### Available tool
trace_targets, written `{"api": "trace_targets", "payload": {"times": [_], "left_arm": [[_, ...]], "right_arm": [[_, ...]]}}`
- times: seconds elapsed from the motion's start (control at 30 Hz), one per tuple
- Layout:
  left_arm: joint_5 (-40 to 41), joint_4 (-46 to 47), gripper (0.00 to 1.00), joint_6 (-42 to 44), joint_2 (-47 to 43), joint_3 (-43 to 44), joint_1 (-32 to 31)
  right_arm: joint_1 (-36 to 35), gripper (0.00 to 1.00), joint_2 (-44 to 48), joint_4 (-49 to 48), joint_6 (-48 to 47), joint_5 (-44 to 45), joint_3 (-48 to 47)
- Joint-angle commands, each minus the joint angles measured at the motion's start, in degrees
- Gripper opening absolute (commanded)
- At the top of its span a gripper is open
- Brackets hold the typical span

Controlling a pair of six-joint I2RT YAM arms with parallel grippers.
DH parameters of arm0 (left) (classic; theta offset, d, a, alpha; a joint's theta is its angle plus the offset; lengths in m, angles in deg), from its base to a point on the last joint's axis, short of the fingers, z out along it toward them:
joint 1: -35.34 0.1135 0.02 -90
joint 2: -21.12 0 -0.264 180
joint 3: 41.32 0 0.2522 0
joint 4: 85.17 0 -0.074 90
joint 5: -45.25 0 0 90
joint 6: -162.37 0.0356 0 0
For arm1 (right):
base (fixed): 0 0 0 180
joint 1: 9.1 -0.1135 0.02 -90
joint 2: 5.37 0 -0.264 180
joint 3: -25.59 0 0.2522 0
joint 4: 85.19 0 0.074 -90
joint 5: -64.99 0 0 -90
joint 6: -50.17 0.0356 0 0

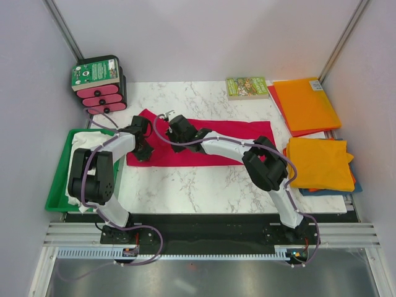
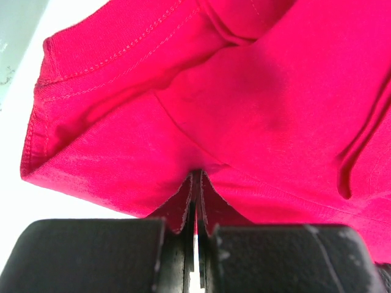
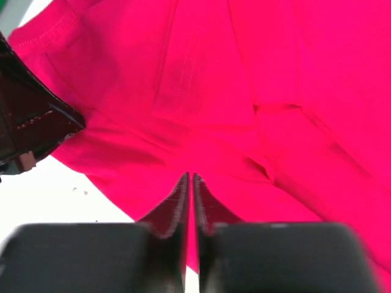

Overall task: Fold and stack the t-shirts
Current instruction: Rotate the tshirt 90 degrees

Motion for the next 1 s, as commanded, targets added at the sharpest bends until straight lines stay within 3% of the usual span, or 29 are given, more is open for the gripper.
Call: {"api": "trace_targets", "payload": {"times": [0.0,0.4,0.97], "left_arm": [[-0.58,-0.24,0.02,-1.51,-0.93,-0.04,-0.05],[-0.41,-0.24,0.02,-1.33,-1.11,-0.57,0.03],[-0.59,-0.68,0.02,-0.90,-1.81,-1.98,-0.06]], "right_arm": [[0.05,0.01,-1.99,-2.54,1.24,-3.17,-3.40],[-0.21,0.00,-8.76,-1.84,4.40,-8.01,-10.69],[3.47,0.00,-17.10,3.61,7.92,6.83,-24.58]]}}
